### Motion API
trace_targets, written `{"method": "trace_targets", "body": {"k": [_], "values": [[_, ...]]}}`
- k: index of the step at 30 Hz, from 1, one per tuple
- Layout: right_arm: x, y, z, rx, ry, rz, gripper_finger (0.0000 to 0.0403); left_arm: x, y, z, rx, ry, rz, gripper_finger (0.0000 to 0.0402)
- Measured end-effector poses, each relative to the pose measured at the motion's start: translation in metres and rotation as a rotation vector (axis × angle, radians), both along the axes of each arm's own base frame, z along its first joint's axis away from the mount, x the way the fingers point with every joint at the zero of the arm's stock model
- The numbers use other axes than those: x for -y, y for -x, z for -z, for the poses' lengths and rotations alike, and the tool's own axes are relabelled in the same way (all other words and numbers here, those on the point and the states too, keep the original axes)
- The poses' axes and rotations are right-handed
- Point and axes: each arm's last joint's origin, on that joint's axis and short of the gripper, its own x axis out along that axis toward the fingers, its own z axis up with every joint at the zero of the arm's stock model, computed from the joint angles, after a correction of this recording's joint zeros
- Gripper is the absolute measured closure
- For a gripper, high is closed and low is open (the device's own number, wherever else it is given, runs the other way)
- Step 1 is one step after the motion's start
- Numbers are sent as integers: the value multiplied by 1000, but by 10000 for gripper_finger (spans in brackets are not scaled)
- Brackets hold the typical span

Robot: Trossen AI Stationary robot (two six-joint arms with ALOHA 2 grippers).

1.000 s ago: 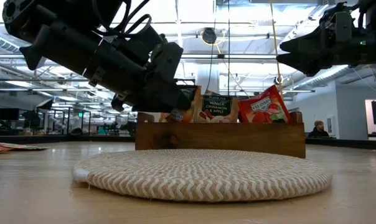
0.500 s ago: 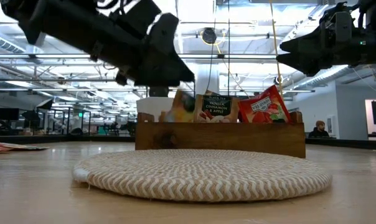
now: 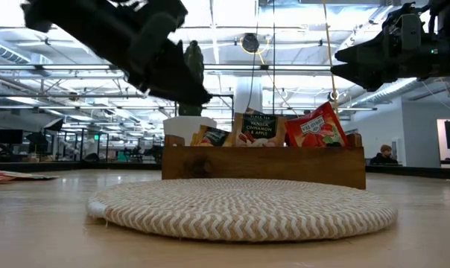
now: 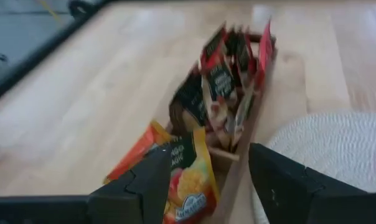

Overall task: Pick & Place Tea
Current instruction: Put the yellow tea bag into the left section of the wooden organizer

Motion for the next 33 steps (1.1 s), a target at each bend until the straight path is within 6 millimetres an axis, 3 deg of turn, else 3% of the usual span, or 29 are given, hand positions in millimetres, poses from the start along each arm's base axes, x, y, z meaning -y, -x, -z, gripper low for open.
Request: {"method": "trace_targets", "body": {"k": [3, 8, 17, 23, 33], "values": [[0, 0, 0, 1, 0, 0, 124, -5, -2, 1, -45, -4, 80, 231], [0, 0, 0, 0, 0, 0, 124, -16, -12, -7, -107, -9, 160, 381], [0, 0, 0, 0, 0, 1, 125, -44, -30, -25, -441, 75, 221, 399], [0, 0, 0, 0, 0, 1, 122, -45, -43, -38, -445, 79, 278, 400], [0, 0, 1, -7, 0, 1, 124, -47, -56, -4, -600, 87, 290, 401]]}}
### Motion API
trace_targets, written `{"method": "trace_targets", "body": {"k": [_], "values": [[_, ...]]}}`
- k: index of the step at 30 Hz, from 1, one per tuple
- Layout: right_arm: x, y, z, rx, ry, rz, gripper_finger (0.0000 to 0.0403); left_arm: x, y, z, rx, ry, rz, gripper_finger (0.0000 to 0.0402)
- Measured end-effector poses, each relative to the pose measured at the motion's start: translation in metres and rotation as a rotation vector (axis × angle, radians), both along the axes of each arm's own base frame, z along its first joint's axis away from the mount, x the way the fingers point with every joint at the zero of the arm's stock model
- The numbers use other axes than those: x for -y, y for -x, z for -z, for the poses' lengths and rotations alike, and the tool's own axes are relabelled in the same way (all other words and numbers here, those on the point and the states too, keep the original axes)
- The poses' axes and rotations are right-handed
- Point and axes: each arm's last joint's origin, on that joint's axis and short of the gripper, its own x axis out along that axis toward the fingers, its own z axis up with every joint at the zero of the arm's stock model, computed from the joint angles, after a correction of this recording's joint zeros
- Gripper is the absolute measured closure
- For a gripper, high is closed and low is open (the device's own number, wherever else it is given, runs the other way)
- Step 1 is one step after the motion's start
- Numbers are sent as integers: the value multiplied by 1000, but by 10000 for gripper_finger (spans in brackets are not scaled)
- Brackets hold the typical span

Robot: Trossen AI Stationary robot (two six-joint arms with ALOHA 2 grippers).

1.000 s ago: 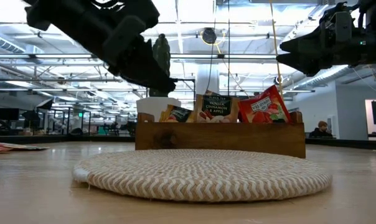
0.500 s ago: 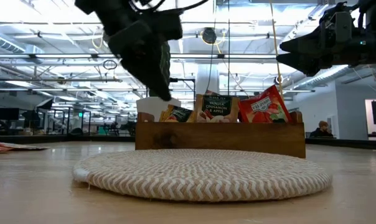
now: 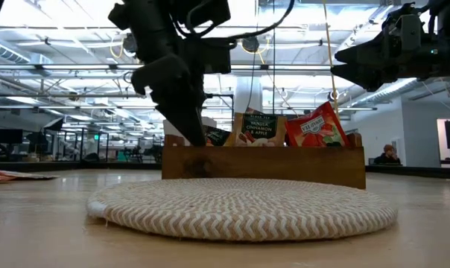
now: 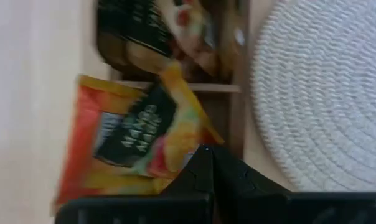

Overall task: Pick & Place Tea
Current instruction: Put the yellow tea bag into the left section of the wooden organizer

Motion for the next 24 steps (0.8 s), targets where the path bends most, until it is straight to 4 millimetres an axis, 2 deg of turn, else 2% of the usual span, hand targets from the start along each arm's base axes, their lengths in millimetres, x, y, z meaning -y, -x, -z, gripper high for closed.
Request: {"method": "trace_targets", "body": {"k": [13, 17, 24], "values": [[0, 0, 0, -1, 0, 0, 122, -5, -1, 2, -16, 24, -28, 401], [0, 0, 0, -1, 0, 0, 120, -8, -2, 10, -45, 32, -48, 401], [0, 0, 0, -1, 0, 0, 120, -7, -8, 35, -106, 73, -34, 401]]}}
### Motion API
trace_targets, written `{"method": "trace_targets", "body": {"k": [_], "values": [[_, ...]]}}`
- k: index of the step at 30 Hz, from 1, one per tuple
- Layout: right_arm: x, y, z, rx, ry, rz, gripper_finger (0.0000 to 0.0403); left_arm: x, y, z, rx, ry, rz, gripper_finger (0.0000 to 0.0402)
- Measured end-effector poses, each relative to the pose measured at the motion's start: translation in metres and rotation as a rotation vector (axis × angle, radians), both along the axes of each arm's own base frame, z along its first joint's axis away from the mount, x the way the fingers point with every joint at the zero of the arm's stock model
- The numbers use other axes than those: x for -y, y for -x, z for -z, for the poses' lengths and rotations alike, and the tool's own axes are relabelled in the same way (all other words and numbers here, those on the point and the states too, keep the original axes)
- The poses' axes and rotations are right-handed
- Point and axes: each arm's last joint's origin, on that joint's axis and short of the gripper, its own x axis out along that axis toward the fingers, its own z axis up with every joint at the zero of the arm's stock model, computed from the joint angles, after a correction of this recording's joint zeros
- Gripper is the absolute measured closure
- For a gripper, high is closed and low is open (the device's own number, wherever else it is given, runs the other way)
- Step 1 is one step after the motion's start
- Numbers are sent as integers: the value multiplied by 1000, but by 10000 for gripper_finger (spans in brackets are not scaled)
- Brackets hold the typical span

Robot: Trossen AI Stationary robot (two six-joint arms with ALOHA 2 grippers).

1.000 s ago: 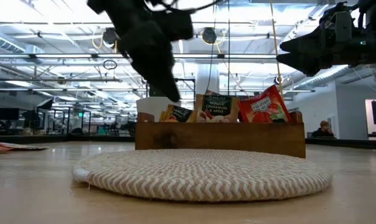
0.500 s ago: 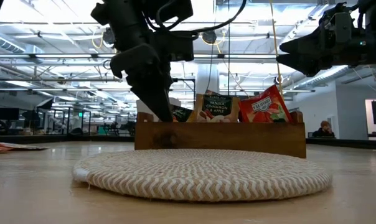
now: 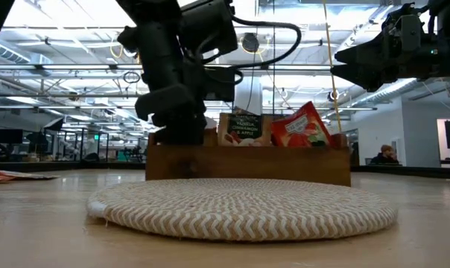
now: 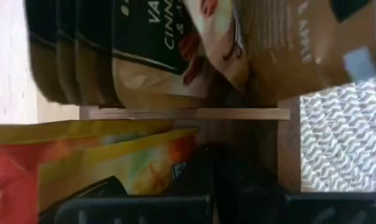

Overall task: Pick & Place Tea
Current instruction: Put the yellow tea bag into the left section of the wooden organizer

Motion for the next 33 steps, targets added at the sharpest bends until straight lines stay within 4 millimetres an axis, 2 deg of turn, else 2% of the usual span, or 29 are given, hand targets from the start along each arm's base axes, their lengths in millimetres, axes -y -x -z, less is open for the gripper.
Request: {"method": "trace_targets", "body": {"k": [6, 10, 21, 24, 27, 30, 33], "values": [[0, 0, 0, 1, 0, 0, 123, 4, -2, 0, 34, -38, -55, 400], [0, 0, 0, 0, 0, 0, 123, 8, 1, -7, 56, -98, -62, 400], [0, 0, 0, 0, 0, 0, 125, 17, 5, -16, 59, -121, -32, 389], [0, 0, 0, 0, 0, 0, 124, 20, 11, -42, 105, -169, -45, 393], [0, 0, 0, 0, 0, 0, 122, 22, 28, -73, 147, -269, -74, 398], [0, 0, 0, 0, 0, 0, 122, 25, 48, -101, 178, -235, -166, 385], [0, 0, 0, 0, 0, 0, 122, 24, 71, -113, 109, -195, -284, 357]]}}
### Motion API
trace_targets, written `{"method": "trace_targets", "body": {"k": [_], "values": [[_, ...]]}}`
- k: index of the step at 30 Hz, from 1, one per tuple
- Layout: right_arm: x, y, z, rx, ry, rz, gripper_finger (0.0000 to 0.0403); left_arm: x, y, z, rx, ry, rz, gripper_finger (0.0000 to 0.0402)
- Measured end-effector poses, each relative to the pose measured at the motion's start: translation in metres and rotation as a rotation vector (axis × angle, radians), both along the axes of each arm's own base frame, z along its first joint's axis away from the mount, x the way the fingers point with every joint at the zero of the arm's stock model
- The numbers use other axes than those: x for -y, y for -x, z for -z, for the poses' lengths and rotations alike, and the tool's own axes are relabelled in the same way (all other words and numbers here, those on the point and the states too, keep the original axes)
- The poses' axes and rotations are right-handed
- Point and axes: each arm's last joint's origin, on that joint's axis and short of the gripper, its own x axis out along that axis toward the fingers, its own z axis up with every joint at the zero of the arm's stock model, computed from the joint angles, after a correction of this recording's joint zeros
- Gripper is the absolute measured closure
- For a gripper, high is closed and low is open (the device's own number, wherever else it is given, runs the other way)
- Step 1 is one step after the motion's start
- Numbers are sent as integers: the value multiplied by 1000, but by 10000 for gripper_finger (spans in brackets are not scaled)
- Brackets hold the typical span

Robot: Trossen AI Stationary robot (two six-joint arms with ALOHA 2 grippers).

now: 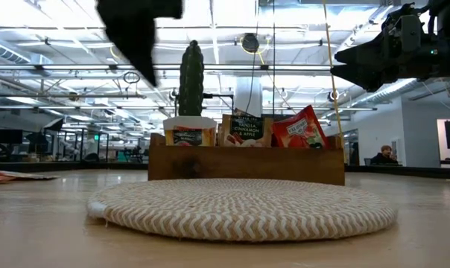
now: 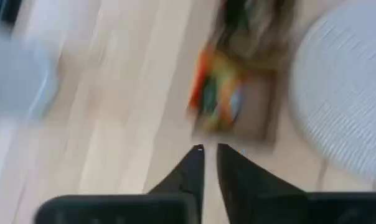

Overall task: Pick & Place Tea
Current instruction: Put the yellow tea bag into the left section of the wooden organizer

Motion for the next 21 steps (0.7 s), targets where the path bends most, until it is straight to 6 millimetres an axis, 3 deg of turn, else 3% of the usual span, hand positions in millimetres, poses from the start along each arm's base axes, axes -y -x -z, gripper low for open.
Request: {"method": "trace_targets", "body": {"k": [6, 12, 16, 21], "values": [[0, 0, 0, -1, 0, 0, 122, -10, 41, 5, -273, -20, -361, 251], [0, 0, 0, -1, 0, 0, 120, -12, 67, 34, -417, 4, -423, 144], [0, 0, 0, -2, 0, 0, 120, -14, 89, 62, -450, 149, -417, 118], [0, 0, 1, -5, 0, 0, 120, -25, 119, 90, -403, 302, -430, 125]]}}
